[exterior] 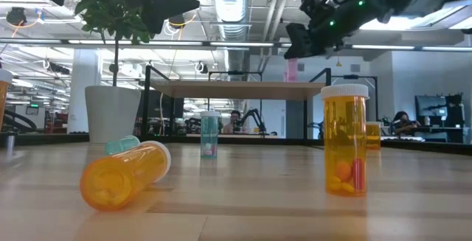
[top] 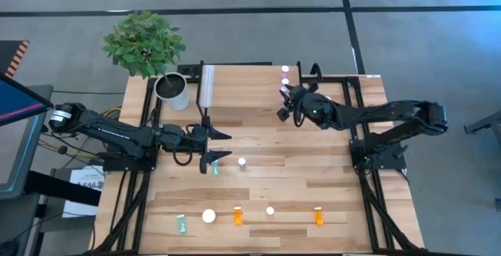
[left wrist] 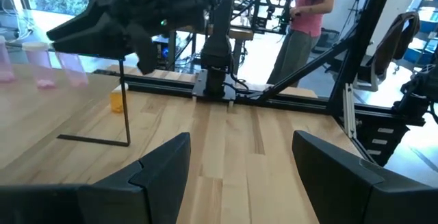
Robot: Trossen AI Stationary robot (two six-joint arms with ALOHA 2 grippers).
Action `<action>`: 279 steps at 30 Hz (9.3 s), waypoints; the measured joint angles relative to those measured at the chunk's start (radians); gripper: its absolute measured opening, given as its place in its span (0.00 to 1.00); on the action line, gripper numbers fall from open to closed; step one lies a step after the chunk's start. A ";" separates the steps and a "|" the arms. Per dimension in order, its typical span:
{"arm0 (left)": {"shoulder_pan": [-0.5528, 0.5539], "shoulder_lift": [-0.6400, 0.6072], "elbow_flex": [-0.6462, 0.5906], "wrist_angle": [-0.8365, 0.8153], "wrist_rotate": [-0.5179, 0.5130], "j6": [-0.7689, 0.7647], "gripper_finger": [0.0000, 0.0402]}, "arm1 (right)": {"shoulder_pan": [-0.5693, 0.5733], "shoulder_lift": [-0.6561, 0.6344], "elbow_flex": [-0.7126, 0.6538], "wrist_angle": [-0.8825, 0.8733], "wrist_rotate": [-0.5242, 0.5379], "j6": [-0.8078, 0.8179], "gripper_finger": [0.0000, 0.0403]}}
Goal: Pick and place medicine bottles onto shelf by color
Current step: Put the pink pill bottle on the shelf aligned with the other pink pill bottles, then put the middle orange pill bottle on the shelf
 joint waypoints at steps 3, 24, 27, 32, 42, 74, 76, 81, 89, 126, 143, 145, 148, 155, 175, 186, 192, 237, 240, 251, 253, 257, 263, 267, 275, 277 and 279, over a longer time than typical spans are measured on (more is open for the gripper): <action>0.000 0.000 0.000 0.000 0.000 0.000 0.61 | -0.005 0.020 0.000 0.001 -0.002 -0.002 0.34; 0.000 0.000 0.000 -0.023 0.000 0.007 0.61 | 0.013 0.044 0.000 0.036 0.009 -0.142 0.34; 0.000 0.000 0.000 -0.023 0.000 0.007 0.61 | 0.013 0.044 0.000 0.036 0.009 -0.150 0.35; 0.000 0.000 0.000 -0.023 0.000 0.006 0.61 | 0.013 0.044 0.000 0.035 0.009 -0.162 0.35; 0.000 0.000 0.000 -0.022 0.000 0.006 0.61 | 0.018 0.044 0.001 0.024 0.029 -0.184 0.36; 0.000 0.000 0.000 -0.020 0.000 -0.005 0.61 | 0.075 -0.136 0.000 -0.058 0.028 -0.179 0.57; 0.000 0.000 0.000 -0.020 0.000 -0.005 0.61 | 0.095 -0.179 0.000 -0.078 0.028 -0.179 0.57; 0.000 0.000 0.000 -0.021 0.002 -0.005 0.61 | 0.158 -0.301 0.000 -0.093 0.028 -0.178 0.57; 0.000 0.000 0.000 -0.020 0.003 -0.007 0.61 | 0.317 -0.425 0.000 -0.093 -0.041 -0.108 0.57; 0.000 0.006 0.000 -0.023 0.015 -0.019 0.61 | 0.600 0.333 0.001 0.356 -0.088 0.180 0.51; 0.000 0.006 0.000 -0.050 0.019 -0.012 0.61 | 0.558 0.276 0.001 0.170 -0.155 0.262 0.51; 0.000 0.006 0.000 -0.050 0.019 -0.012 0.61 | 0.565 0.230 0.001 0.082 -0.130 0.292 0.51; 0.000 0.006 0.000 -0.050 0.019 -0.012 0.61 | 0.571 0.162 0.001 -0.077 -0.118 0.380 0.51; 0.000 0.006 0.000 -0.012 0.019 0.025 0.61 | 0.630 0.065 0.000 -0.374 -0.130 0.618 0.51; 0.016 0.006 0.000 0.125 0.072 0.015 0.61 | 0.946 0.140 0.050 -0.580 -0.210 1.265 0.51; -0.011 0.007 0.016 0.141 0.109 0.002 0.61 | 0.887 0.367 0.331 -0.587 -0.215 0.895 0.51; -0.020 0.007 0.016 0.137 0.107 0.011 0.61 | 0.853 0.432 0.400 -0.617 -0.252 0.797 0.51; -0.057 0.007 0.015 0.110 0.090 0.026 0.61 | 0.985 0.510 0.390 -0.544 -0.086 0.872 0.51; -0.075 0.021 0.015 0.122 0.073 0.014 0.61 | 1.033 0.518 0.360 -0.524 -0.003 0.940 0.51; -0.117 0.287 0.168 0.125 0.146 0.015 0.61 | 1.033 0.713 0.288 -0.208 0.057 0.949 0.51; -0.118 0.328 0.198 0.117 0.160 0.014 0.61 | 1.029 0.736 0.289 -0.182 0.078 0.946 0.51; -0.119 0.393 0.239 0.096 0.159 0.013 0.61 | 1.028 0.781 0.290 -0.123 0.150 0.938 0.51; -0.126 0.435 0.257 0.087 0.187 -0.010 0.61 | 1.020 0.809 0.290 -0.055 0.200 0.882 0.51; -0.137 0.434 0.257 0.083 0.186 -0.015 0.61 | 1.001 0.811 0.290 -0.035 0.191 0.844 0.51; -0.158 0.434 0.257 0.073 0.186 -0.015 0.61 | 0.970 0.814 0.289 -0.036 0.184 0.822 0.47; -0.158 0.434 0.257 0.072 0.185 -0.013 0.61 | 0.970 0.814 0.289 -0.037 0.184 0.818 0.43; -0.158 0.434 0.257 0.072 0.185 -0.002 0.61 | 0.970 0.814 0.288 -0.038 0.184 0.818 0.39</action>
